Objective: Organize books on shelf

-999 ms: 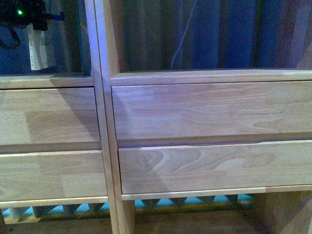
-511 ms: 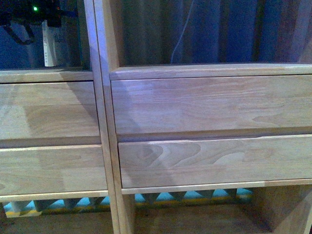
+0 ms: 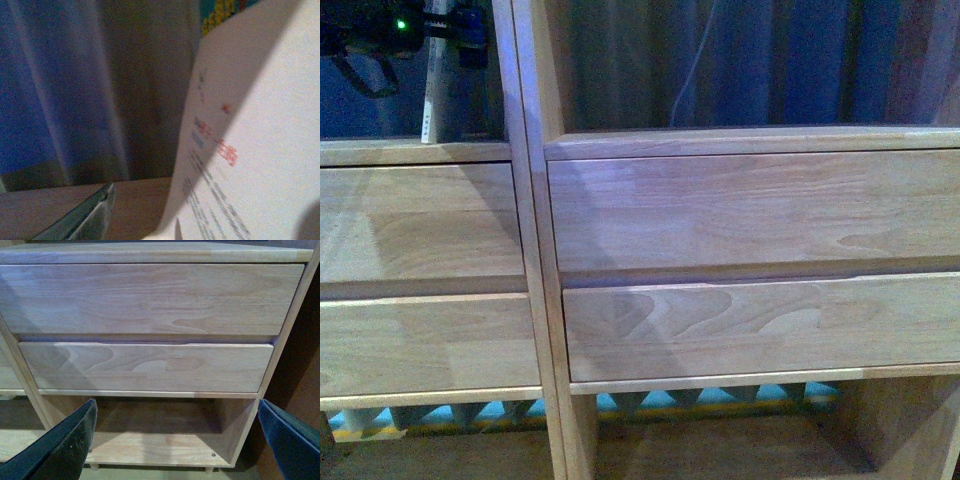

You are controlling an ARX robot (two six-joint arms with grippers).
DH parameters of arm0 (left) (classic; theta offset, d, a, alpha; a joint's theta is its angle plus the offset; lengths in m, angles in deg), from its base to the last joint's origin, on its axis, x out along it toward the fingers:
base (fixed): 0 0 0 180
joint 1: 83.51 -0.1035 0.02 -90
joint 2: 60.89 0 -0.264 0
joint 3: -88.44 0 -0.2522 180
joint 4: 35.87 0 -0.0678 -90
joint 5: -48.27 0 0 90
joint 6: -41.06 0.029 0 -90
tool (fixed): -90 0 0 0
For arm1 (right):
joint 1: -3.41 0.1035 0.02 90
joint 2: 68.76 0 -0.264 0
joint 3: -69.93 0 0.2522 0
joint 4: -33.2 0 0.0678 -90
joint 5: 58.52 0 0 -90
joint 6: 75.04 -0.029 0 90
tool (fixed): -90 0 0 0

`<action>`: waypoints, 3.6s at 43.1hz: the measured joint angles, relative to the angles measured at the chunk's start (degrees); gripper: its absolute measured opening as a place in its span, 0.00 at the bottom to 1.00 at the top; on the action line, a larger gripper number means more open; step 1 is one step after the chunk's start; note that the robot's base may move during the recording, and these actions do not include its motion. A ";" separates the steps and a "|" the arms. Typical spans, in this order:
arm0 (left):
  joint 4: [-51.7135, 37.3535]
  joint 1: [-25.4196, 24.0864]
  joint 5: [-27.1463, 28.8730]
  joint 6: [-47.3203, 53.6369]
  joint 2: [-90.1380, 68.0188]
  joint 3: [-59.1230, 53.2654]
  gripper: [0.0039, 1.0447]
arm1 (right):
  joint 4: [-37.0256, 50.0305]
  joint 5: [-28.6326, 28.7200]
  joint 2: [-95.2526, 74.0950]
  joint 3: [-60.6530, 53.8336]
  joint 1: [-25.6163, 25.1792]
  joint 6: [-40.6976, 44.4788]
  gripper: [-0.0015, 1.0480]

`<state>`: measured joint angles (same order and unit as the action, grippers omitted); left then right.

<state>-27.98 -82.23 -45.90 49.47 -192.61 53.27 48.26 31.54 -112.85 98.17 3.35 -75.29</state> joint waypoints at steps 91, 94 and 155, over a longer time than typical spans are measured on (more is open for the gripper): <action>-5.16 -0.94 4.35 -8.09 109.39 -120.15 0.03 | -1.07 -0.04 8.83 -7.39 0.04 0.00 0.32; -5.27 -0.98 4.26 -8.20 110.62 -121.57 0.03 | -1.97 0.00 10.78 -8.52 0.04 0.00 0.20; 5.79 -1.03 4.22 -8.24 131.36 -130.38 0.02 | -28.72 -0.02 43.76 -13.70 0.04 0.11 0.03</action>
<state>-22.18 -83.26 -41.68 41.23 -61.25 -77.11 19.54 31.51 -69.10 84.47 3.40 -75.18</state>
